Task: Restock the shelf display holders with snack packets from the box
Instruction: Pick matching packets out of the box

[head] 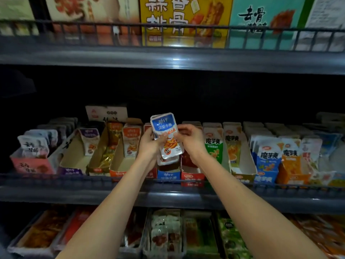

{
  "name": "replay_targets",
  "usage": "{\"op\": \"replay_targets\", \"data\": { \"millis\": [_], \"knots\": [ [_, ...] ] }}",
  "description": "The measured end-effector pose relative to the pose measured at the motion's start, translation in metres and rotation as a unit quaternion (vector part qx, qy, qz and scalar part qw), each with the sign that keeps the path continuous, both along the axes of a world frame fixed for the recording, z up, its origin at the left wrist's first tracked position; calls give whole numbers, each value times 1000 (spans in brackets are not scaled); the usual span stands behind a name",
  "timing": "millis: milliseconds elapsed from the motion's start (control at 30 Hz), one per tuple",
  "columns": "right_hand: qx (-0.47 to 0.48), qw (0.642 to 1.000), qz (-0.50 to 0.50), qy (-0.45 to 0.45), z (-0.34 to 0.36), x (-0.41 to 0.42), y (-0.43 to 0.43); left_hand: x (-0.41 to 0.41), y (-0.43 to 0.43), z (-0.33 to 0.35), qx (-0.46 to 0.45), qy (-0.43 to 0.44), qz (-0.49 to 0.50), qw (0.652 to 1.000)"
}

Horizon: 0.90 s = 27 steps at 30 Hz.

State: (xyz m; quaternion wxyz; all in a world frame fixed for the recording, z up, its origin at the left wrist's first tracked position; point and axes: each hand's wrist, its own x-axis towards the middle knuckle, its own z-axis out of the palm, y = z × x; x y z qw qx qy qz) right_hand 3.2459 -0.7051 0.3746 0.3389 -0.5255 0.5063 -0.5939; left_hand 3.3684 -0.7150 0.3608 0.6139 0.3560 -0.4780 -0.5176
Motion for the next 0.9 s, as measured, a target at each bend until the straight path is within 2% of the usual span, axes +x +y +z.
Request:
{"op": "replay_targets", "data": {
  "millis": [100, 267, 333, 433, 500, 767, 900],
  "knots": [
    [2, 999, -6, 33, -7, -5, -14, -2, -14, -8, 14, 21, -31, 999],
    [-7, 998, -19, 65, -18, -11, -30, -1, -33, -14, 43, 4, -42, 998],
    [-9, 995, -27, 99, -23, -12, -33, 3, -39, -18, 34, -44, -41, 998],
    [-12, 979, -43, 199, -32, -17, -36, 13, -48, -24, -6, -217, -11, 976],
    [-14, 962, -64, 264, -38, -19, -38, 18, -51, -27, -24, -286, 7, 958],
    [-63, 932, -126, 333, -34, -11, -47, 13, -55, -24, -75, -302, 29, 950],
    [-66, 886, -176, 423, -36, -16, -46, 11, -63, -32, -67, -392, 45, 916]
  ]
}}
